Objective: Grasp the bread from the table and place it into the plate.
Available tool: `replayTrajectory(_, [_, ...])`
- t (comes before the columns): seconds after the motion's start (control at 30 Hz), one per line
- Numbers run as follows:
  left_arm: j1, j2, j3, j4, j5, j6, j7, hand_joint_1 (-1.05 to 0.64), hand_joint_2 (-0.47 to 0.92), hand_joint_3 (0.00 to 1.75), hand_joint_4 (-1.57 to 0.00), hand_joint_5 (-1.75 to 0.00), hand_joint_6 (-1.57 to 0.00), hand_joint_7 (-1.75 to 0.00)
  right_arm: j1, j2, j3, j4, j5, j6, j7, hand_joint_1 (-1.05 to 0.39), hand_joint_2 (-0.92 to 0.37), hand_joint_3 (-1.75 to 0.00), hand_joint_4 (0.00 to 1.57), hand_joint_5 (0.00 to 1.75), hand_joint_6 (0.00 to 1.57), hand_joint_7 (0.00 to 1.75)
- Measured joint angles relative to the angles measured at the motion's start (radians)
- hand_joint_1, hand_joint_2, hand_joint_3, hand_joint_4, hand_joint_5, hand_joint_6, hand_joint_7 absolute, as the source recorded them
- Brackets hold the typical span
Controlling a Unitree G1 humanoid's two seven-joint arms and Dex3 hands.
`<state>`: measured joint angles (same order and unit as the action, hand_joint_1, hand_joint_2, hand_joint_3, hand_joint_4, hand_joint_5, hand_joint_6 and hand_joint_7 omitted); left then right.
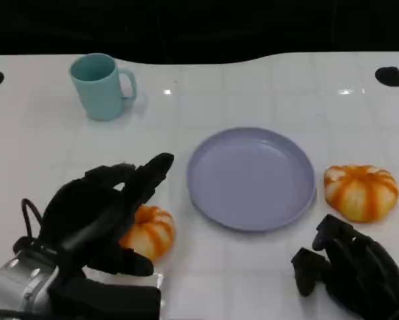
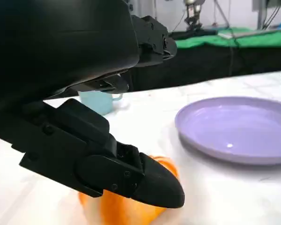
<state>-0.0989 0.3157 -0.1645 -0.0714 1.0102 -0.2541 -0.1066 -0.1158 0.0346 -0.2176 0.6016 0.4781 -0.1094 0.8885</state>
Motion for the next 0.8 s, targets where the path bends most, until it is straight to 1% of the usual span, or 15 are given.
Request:
replayTrajectory(0.03, [-0.012, 0.004, -0.012, 0.006, 0.003, 0.013, -0.005, -1.05, 0.83, 0.04, -0.11, -1.21, 0.00, -0.68, 0.001, 0.000, 0.000, 0.000, 0.000, 0.000, 0.000, -0.57, -0.92, -0.21, 0.76, 1.72, 0.68, 1.44])
replayTrajectory(0.07, [-0.028, 0.009, -0.024, 0.019, 0.003, 0.024, -0.013, -1.05, 0.81, 0.03, -0.06, -1.47, 0.00, -1.06, 0.001, 0.000, 0.000, 0.000, 0.000, 0.000, 0.001, -0.57, -0.92, -0.21, 0.76, 1.72, 0.67, 1.44])
replayTrajectory(0.1, [-0.047, 0.014, -0.039, 0.037, 0.003, 0.036, -0.025, -1.05, 0.80, 0.02, -0.03, -1.61, 0.00, -1.31, 0.001, 0.000, 0.000, 0.000, 0.000, 0.000, 0.002, -0.57, -0.92, -0.21, 0.76, 1.72, 0.67, 1.44])
replayTrajectory(0.13, [-0.066, 0.020, -0.052, 0.056, 0.003, 0.048, -0.040, -1.05, 0.79, 0.01, -0.01, -1.69, 0.00, -1.46, 0.002, 0.000, 0.000, 0.000, 0.001, 0.000, 0.003, -0.57, -0.92, -0.20, 0.76, 1.72, 0.68, 1.43])
replayTrajectory(0.17, [-0.081, 0.028, -0.066, 0.072, 0.003, 0.058, -0.055, -1.05, 0.78, 0.01, -0.01, -1.72, 0.00, -1.51, 0.002, 0.000, 0.000, 0.000, 0.001, 0.000, 0.003, -0.57, -0.92, -0.20, 0.76, 1.71, 0.68, 1.43])
replayTrajectory(0.23, [-0.102, 0.038, -0.088, 0.103, 0.001, 0.078, -0.073, -1.05, 0.76, 0.00, 0.00, -1.74, 0.00, -1.56, 0.004, 0.000, -0.001, 0.000, 0.001, 0.000, 0.003, -0.57, -0.92, -0.19, 0.76, 1.71, 0.68, 1.41])
replayTrajectory(0.53, [-0.212, 0.037, -0.185, 0.322, -0.034, 0.132, -0.080, -1.05, 0.71, 0.00, 0.00, -1.75, 0.00, -1.56, 0.016, 0.001, 0.002, -0.020, 0.000, 0.002, 0.000, -0.55, -0.92, -0.22, 0.76, 1.70, 0.67, 1.44])
replayTrajectory(0.8, [-0.273, 0.028, -0.245, 0.445, -0.051, 0.151, -0.018, -1.05, 0.72, 0.00, 0.00, -1.75, 0.00, -1.58, 0.018, 0.000, 0.002, -0.028, 0.000, 0.005, 0.000, -0.55, -0.92, -0.23, 0.76, 1.71, 0.66, 1.46])
